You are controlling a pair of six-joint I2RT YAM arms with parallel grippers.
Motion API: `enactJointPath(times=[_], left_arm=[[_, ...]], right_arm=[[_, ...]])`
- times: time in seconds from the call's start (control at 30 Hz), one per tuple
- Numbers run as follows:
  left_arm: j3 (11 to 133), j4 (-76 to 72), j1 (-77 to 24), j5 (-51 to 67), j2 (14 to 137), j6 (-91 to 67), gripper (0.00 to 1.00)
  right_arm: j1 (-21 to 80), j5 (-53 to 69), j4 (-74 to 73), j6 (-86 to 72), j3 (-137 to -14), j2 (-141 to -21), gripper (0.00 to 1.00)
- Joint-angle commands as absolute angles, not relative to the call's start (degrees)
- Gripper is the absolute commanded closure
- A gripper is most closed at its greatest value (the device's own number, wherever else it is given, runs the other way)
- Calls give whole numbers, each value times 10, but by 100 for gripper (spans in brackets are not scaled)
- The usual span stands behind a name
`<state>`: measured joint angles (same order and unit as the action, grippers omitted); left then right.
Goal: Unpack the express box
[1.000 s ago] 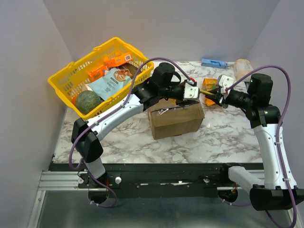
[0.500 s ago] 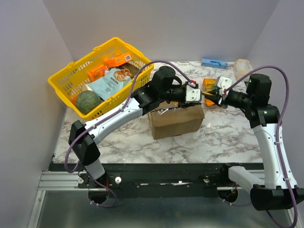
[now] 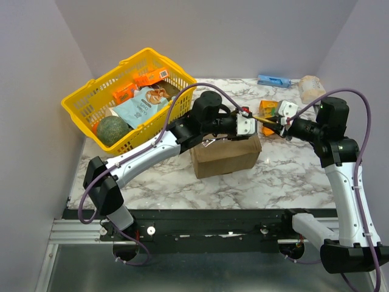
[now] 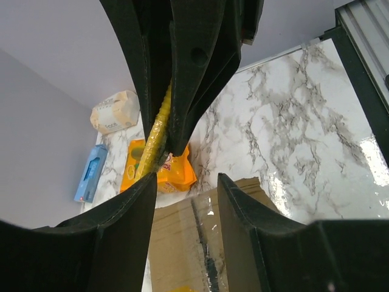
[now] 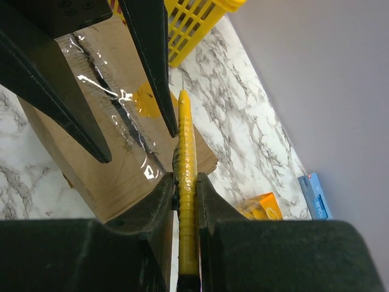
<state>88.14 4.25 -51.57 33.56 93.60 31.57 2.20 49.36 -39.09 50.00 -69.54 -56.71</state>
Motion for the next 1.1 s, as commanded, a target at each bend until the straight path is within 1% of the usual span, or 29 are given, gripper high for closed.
enactJointPath(times=[0.0,0.27,0.43,0.63,0.8,0.9,0.93,1.0,1.03,1.07], left_arm=[[855,-50,-522,284,891,343,45],[844,-71,-526,237,892,330,44],[880,-1,-526,270,912,334,45],[896,43,-526,308,929,309,46],[913,70,-525,315,947,316,47],[920,83,-525,311,957,317,51],[925,86,-525,312,959,316,57],[928,90,-525,315,962,312,65],[932,91,-525,317,964,312,74],[933,91,-525,318,964,311,78]], right_arm=[[31,520,-424,490,-681,-556,99],[33,520,-426,497,-682,-558,100],[33,525,-410,486,-682,-547,99],[33,523,-407,492,-686,-541,99],[34,522,-403,497,-680,-533,100],[35,525,-404,501,-682,-532,99],[35,526,-405,502,-682,-530,100],[35,526,-407,502,-681,-529,99],[34,527,-409,506,-680,-530,100],[34,526,-410,507,-677,-529,99]])
